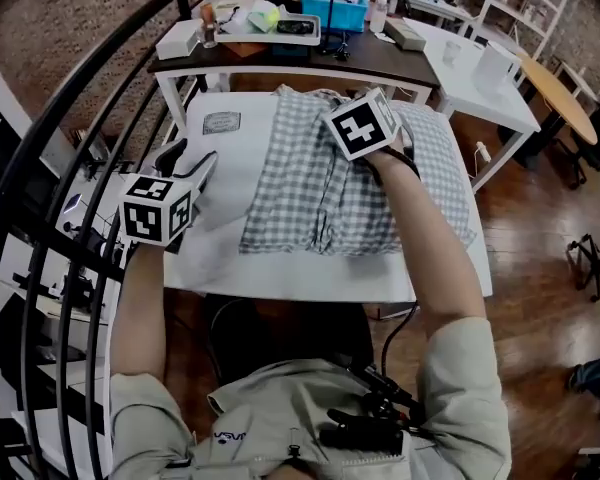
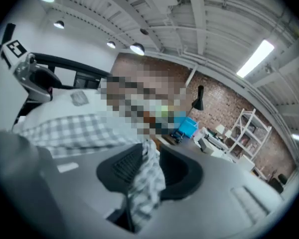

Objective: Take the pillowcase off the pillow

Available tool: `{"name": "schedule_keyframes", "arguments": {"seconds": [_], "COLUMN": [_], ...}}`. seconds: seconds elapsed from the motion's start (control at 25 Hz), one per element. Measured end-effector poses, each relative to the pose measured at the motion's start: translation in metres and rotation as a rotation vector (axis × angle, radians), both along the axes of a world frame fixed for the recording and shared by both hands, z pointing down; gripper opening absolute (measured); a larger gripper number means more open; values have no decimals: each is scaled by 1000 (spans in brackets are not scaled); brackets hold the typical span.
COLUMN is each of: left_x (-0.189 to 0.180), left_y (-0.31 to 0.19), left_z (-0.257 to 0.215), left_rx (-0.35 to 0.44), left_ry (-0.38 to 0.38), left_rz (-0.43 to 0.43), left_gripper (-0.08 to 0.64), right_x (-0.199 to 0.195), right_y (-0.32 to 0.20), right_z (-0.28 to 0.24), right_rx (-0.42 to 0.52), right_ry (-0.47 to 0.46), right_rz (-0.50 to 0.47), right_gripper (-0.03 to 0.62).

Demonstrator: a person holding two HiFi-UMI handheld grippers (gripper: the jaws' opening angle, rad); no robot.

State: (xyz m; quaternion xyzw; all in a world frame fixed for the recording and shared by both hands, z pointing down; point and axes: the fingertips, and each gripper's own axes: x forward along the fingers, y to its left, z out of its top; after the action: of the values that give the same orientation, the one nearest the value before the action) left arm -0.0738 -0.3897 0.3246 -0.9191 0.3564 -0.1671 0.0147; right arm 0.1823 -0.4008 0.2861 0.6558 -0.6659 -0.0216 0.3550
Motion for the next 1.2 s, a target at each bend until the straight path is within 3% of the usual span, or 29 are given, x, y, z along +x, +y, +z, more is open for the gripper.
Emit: {"name": "schedule_keyframes", "arguments": {"seconds": [0.12,0.28,0.4,0.52,0.6,0.64,0.72,0.96,1.08,1.2], "left_x": [-5,-9,-12,-8,-5,-5,-8,-31,-42,-48], "left_y": [47,91,102,100,92,88,87,75,70,65], "left_z": [4,46,82,104,107,104,94,41,31,50], "left_rx": [10,-36,-109,-135,-112,-95,-62,55,53,1], "left_ry": [-15,-109,-146,-150,-156,-155,-144,-81,-62,-65], "left_rz": [56,117,122,113,88,71,36,-38,-53,-63], "left_gripper": [253,272,276,275,236,160,41,20,18,18], "right_x": [-36,-90,-136,-161,-160,-156,-148,-104,-60,-26], "right_y": [57,141,184,188,171,163,157,180,199,210], "right_z": [-16,-6,37,89,118,128,135,98,87,107], "right_rx": [95,167,101,-6,-35,-34,-9,69,62,0], "right_ry": [-91,-144,-137,-34,69,119,183,226,238,215], "right_rz": [-88,-206,-297,-341,-313,-291,-255,-161,-71,-16], "right_gripper": [117,117,117,129,132,130,21,8,6,6]}}
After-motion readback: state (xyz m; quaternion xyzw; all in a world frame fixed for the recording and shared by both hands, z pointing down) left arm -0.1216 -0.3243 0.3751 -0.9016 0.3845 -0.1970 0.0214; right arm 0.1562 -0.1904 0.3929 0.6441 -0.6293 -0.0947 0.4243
